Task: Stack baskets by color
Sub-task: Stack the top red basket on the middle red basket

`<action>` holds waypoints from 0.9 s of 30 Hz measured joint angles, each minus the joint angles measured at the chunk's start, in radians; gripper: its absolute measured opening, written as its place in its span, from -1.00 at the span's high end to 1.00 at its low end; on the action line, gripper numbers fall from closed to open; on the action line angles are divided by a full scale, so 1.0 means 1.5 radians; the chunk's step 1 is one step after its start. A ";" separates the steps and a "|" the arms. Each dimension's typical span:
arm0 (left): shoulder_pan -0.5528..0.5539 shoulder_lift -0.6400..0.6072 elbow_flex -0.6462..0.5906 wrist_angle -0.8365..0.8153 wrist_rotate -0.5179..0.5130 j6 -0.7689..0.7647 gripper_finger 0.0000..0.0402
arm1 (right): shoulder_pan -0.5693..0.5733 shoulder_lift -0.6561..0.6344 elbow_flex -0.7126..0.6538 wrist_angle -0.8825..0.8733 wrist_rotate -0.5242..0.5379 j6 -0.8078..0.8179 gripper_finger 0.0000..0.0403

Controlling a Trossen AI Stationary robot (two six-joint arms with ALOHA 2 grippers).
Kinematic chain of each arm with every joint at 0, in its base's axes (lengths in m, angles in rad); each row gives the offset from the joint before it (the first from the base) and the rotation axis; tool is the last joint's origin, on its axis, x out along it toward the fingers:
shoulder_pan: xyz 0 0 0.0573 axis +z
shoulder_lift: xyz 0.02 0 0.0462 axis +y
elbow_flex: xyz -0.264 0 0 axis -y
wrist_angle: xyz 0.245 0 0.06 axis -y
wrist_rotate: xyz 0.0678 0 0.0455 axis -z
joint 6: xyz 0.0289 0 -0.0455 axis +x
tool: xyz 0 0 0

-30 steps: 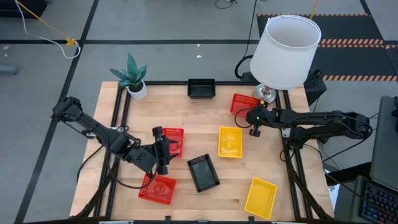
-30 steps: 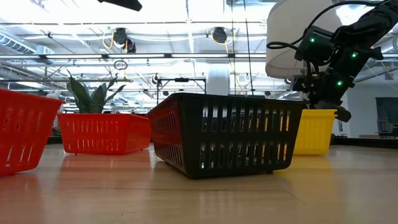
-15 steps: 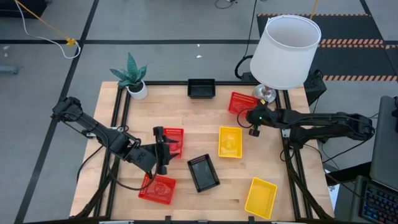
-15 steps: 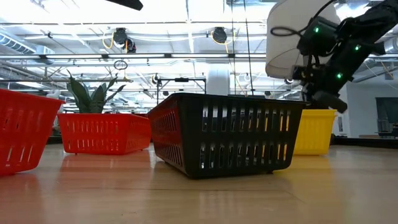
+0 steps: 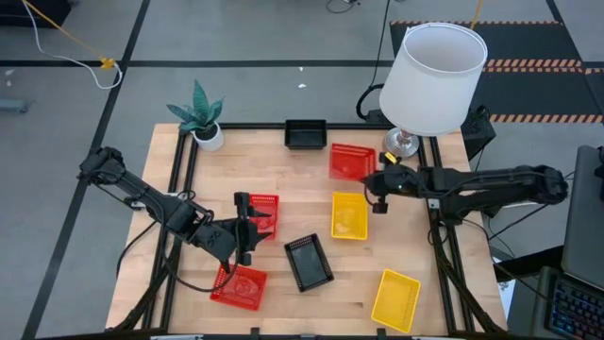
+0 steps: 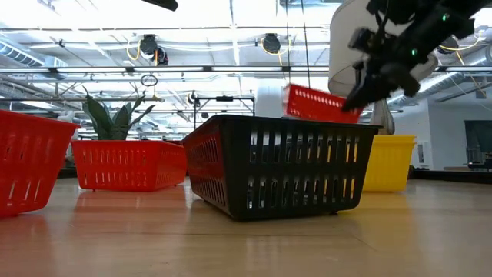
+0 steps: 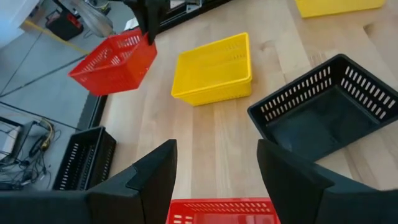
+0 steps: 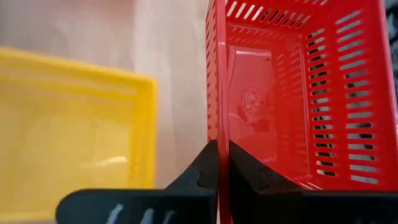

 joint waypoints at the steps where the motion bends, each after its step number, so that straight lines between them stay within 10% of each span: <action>1: 0.000 0.000 0.000 0.000 0.000 0.003 -0.12 | 0.012 0.000 0.008 -0.001 -0.002 0.000 0.97; 13: -0.001 0.000 0.000 0.024 0.000 0.054 -0.12 | 0.146 0.024 0.066 0.016 -0.097 -0.046 0.97; 27: -0.023 0.075 -0.001 0.148 0.001 0.235 -0.12 | 0.221 0.253 0.242 -0.011 -0.105 -0.097 0.97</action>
